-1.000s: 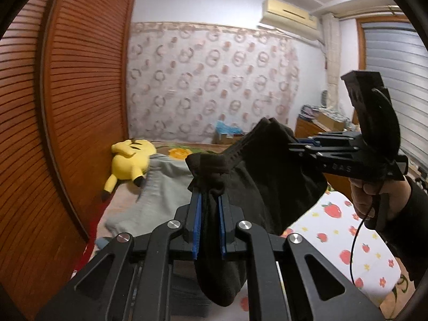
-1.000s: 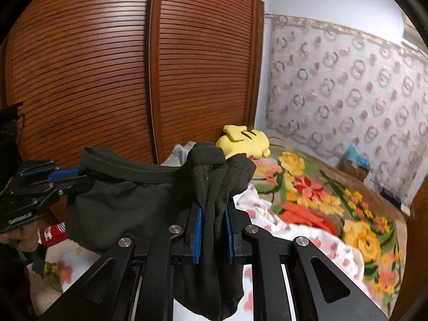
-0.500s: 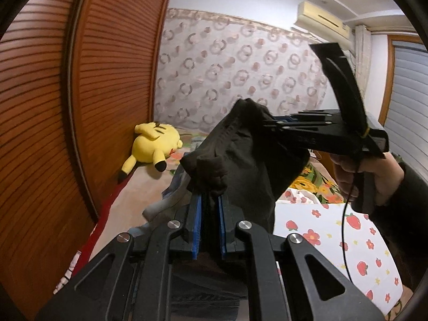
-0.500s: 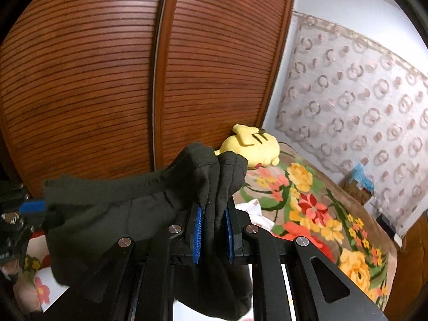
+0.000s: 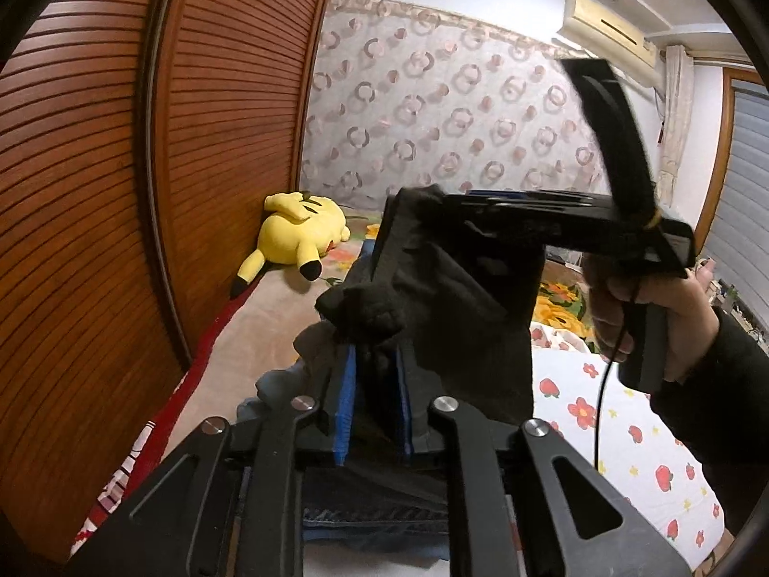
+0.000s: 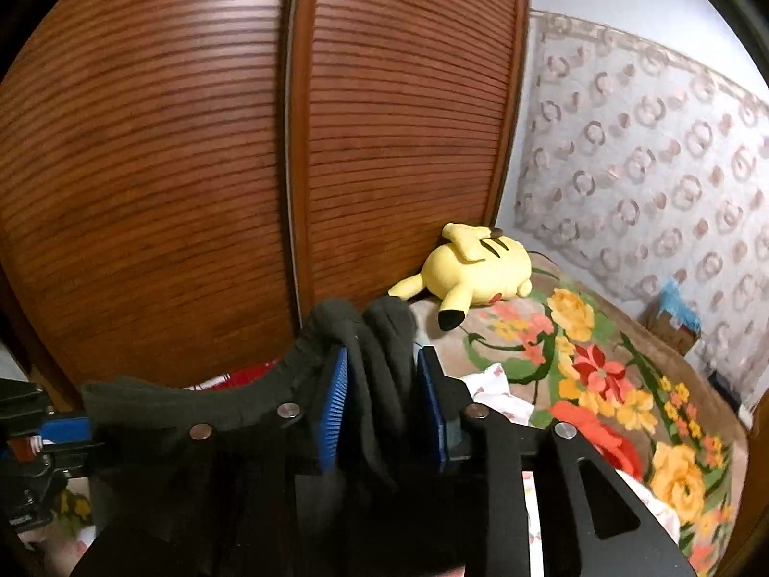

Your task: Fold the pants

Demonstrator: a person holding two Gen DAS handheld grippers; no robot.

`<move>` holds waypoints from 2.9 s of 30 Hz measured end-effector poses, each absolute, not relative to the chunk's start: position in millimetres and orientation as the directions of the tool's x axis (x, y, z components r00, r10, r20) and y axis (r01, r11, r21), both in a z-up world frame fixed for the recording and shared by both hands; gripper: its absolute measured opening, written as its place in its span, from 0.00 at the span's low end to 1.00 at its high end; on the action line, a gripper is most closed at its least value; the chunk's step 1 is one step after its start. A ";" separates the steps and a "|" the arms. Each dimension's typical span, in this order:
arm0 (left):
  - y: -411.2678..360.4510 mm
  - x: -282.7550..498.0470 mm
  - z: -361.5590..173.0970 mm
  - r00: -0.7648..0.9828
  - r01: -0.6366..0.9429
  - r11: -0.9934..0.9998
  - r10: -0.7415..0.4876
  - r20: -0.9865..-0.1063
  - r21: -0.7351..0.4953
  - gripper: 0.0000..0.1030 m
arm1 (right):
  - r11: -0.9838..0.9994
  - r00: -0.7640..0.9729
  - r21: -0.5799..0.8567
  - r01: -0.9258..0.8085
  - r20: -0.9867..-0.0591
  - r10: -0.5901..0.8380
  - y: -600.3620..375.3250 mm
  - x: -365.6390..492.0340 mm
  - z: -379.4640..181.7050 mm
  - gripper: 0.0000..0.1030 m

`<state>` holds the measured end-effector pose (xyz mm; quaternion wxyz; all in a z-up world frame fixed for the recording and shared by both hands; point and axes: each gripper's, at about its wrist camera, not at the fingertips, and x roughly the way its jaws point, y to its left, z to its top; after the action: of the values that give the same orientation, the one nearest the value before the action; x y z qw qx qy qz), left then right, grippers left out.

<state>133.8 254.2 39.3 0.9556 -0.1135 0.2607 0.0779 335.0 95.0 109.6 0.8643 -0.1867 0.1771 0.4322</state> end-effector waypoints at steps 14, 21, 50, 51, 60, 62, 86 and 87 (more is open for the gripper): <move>236.8 145.0 46.4 0.858 -0.179 0.977 0.099 -0.504 -0.113 0.49 | 0.528 0.511 -0.103 -0.843 -0.459 0.726 32.3 313.4 91.2 0.35; 238.4 153.5 26.1 0.816 -0.187 0.977 0.097 -0.569 -0.102 0.49 | 0.576 0.531 -0.068 -0.815 -0.485 0.695 43.2 342.9 86.7 0.35; 209.2 128.3 48.8 0.842 -0.141 0.988 0.088 -0.532 -0.060 0.53 | 0.618 0.585 -0.078 -0.782 -0.435 0.685 1.9 236.2 87.6 0.35; 205.7 125.9 50.7 0.845 -0.140 0.989 0.092 -0.526 -0.051 0.60 | 0.622 0.588 -0.076 -0.779 -0.431 0.684 -3.2 230.7 87.4 0.35; 176.6 99.3 73.9 0.890 -0.101 0.995 0.090 -0.448 0.000 0.84 | 0.660 0.623 -0.056 -0.749 -0.399 0.673 -44.8 186.1 89.2 0.35; 170.2 94.3 78.3 0.897 -0.086 0.996 0.079 -0.435 0.004 0.84 | 0.669 0.633 -0.055 -0.741 -0.390 0.669 -53.3 177.2 90.8 0.35; 89.2 63.8 85.3 0.910 0.055 0.998 -0.056 -0.412 -0.012 0.84 | 0.827 0.799 -0.040 -0.561 -0.288 0.528 -115.0 56.4 91.5 0.58; 83.7 61.0 86.9 0.912 0.062 0.998 -0.061 -0.406 -0.010 0.84 | 0.833 0.805 -0.035 -0.551 -0.283 0.521 -117.2 51.8 91.8 0.58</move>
<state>61.0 83.7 86.9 0.9777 0.0015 0.2074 -0.0316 51.8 -117.2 91.8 0.9483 -0.0578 0.1322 0.2827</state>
